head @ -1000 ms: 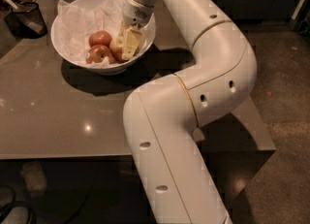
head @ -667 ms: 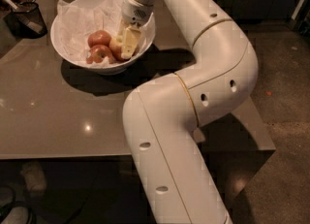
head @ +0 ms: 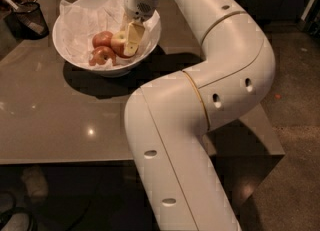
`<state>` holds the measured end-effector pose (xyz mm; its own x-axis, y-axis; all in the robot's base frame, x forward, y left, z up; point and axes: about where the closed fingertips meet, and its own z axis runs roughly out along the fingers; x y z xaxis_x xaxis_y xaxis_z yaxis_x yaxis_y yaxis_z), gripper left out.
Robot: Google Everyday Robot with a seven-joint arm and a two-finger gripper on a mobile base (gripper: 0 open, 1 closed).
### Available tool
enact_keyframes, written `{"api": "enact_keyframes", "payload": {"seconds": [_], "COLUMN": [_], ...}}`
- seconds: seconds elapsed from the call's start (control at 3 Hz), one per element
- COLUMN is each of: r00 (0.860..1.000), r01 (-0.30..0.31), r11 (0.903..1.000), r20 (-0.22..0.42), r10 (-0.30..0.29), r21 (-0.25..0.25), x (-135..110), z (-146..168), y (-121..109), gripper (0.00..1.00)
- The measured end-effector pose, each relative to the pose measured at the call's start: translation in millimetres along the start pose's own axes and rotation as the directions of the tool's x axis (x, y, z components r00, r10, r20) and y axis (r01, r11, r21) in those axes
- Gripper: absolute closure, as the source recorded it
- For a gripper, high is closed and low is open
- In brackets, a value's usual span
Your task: Pick apple from white bowl
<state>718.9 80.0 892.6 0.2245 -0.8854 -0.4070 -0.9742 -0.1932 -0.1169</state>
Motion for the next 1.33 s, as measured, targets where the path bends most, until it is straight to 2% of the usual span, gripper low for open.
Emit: {"api": "enact_keyframes", "payload": {"seconds": [0.33,1.33], "r00": [1.0,0.995], "r01": [0.018,0.093], "r11": [0.9998,0.9944], "r20": [-0.002,-0.051], "r10": [-0.018,-0.091], "r21": [-0.003,0.05], "x": [-6.3,-32.7], "z": [-5.7,-48.7], "y": [4.5,18.8], "gripper": [1.0,1.0]}}
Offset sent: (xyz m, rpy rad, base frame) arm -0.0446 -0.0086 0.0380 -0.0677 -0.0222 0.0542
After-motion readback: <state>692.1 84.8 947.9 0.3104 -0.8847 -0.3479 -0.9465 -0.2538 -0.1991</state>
